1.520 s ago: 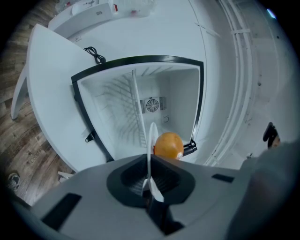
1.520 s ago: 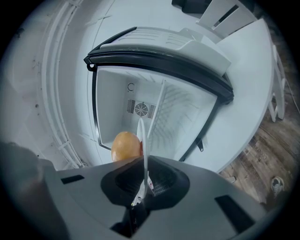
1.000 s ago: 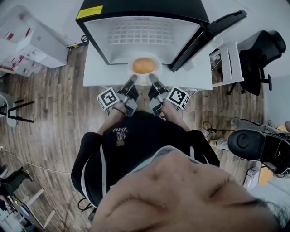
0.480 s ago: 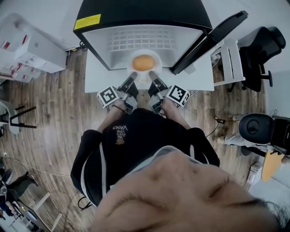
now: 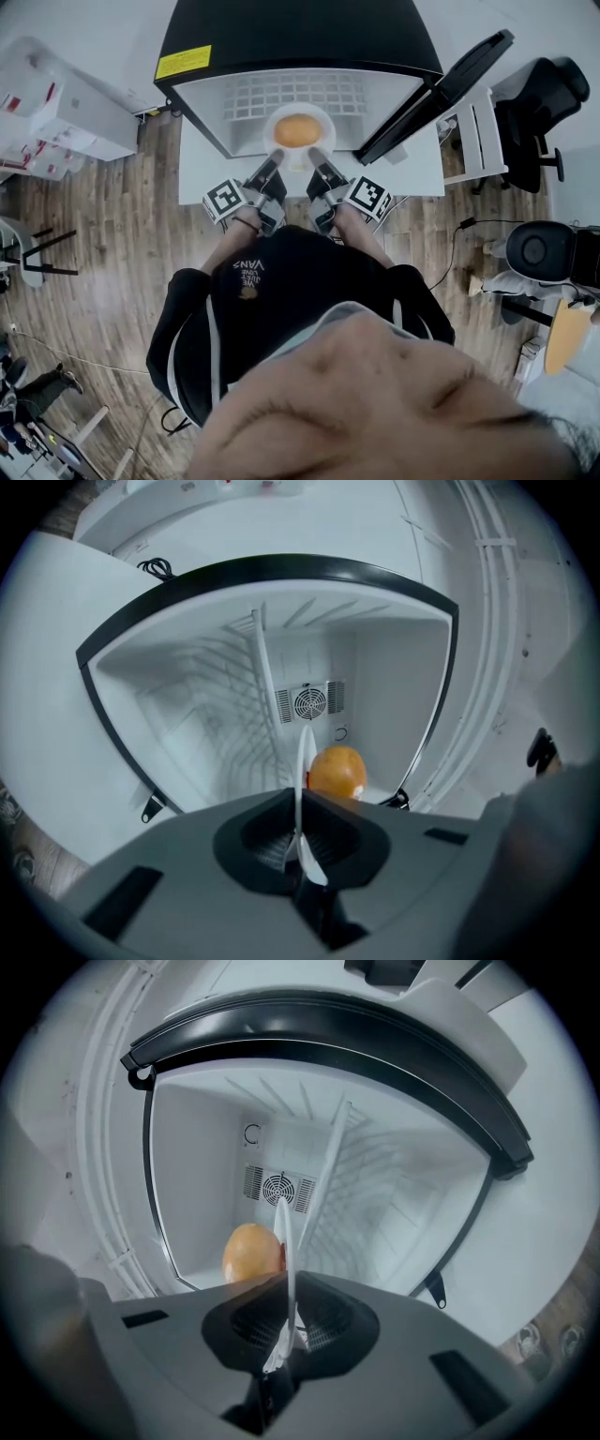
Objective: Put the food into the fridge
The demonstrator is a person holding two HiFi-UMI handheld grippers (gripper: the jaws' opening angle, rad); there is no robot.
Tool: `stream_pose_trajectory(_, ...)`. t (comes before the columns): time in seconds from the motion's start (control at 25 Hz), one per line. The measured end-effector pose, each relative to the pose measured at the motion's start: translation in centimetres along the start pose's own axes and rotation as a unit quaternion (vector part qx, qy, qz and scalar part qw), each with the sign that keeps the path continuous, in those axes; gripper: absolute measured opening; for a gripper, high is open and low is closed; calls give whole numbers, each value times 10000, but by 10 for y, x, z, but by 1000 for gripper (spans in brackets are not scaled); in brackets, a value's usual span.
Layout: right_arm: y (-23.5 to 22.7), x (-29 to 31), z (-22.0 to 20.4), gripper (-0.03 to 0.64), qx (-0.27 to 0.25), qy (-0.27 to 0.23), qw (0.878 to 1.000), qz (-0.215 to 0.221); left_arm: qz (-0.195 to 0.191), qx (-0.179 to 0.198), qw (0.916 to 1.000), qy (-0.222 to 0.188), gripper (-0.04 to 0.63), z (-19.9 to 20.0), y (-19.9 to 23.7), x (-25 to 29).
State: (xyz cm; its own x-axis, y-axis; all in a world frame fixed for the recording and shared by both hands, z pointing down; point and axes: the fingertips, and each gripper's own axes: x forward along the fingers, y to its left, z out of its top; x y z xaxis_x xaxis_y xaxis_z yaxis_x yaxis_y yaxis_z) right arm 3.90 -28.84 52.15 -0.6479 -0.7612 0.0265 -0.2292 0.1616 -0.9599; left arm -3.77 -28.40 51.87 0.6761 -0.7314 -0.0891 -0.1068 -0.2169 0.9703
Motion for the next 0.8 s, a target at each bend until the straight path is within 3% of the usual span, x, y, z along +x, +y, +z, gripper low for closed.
stream_pose_trajectory(0.8, -7, 30, 21, 28, 151, -54, 9999, -61, 81, -74, 9999, 39, 31, 27, 13, 24)
